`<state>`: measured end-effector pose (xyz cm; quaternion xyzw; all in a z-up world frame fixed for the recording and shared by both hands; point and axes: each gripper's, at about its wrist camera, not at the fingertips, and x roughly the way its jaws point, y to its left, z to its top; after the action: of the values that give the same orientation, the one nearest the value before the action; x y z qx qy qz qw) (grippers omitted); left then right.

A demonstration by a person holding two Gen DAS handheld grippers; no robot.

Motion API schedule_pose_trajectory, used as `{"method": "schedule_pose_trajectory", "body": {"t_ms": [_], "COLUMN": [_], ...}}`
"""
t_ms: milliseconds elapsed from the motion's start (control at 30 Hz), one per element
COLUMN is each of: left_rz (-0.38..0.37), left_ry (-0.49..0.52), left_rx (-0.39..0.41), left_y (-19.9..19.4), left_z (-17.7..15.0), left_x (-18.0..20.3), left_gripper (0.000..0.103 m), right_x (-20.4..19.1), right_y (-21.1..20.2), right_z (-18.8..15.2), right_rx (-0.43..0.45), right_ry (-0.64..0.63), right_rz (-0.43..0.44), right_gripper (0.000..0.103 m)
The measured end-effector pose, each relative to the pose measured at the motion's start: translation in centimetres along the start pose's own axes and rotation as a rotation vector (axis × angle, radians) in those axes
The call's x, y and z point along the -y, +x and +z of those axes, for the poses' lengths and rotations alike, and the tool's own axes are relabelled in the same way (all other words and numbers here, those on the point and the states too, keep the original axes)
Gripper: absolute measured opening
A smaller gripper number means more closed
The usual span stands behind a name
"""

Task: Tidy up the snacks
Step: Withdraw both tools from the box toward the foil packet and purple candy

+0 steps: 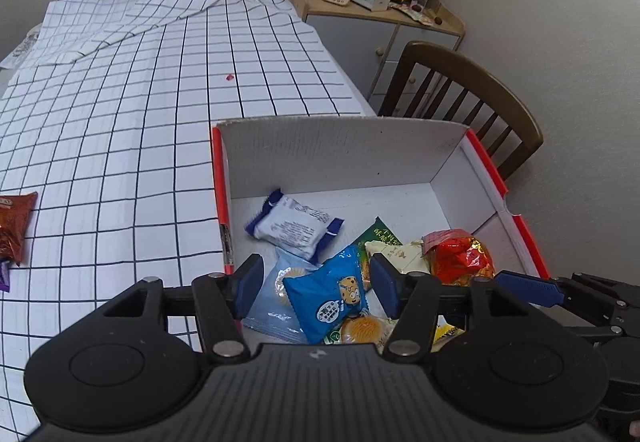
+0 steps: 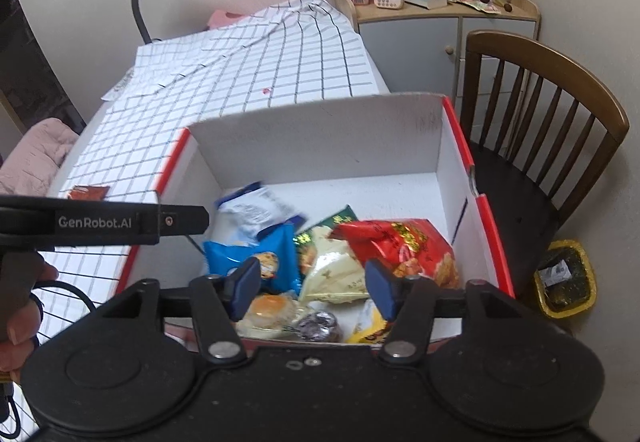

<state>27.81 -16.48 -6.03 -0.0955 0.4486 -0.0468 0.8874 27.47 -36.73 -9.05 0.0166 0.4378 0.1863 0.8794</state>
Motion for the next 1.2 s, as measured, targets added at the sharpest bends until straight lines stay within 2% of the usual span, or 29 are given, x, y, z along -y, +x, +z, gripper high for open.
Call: {"method": "schedule_pose_trajectory", "body": {"t_ms": [167,467,600,933,1200], "left_rz": [-0.001,0.021,0.032,0.079,0.146], "left_ry": [0.000,-0.016,-0.031,-0.108,-0.160], "left_rx": [0.036,0.095,0.123,0.161,0.194], "left_y": [-2.4,-6.8,-8.5,-11.7,-13.6], "left_z": [-0.3,-0.9,-1.3,-2.9,-4.7], "left_x": [-1.1,-4.2,-6.0,-11.9,-17.9], "left_gripper": [0.062,0.063,0.070,0.079,0.086], "right_x": [-1.8,-5.8,-7.9,-13.6,-18.9], "right_y": [-1.3,-3.1,-3.4,-2.3,-0.6], "right_z": [0.3,0.8,1.0,1.4,1.2], "right_rx": [0.025,0.071,0.089,0.093,0.085], "right_ry": [-0.009,-0.060,-0.078,-0.129,-0.188], "right_rz": [0.032,0.091,0.111,0.157,0.180], "right_gripper": [0.065,0.081,0.087,0.093,0.101]}}
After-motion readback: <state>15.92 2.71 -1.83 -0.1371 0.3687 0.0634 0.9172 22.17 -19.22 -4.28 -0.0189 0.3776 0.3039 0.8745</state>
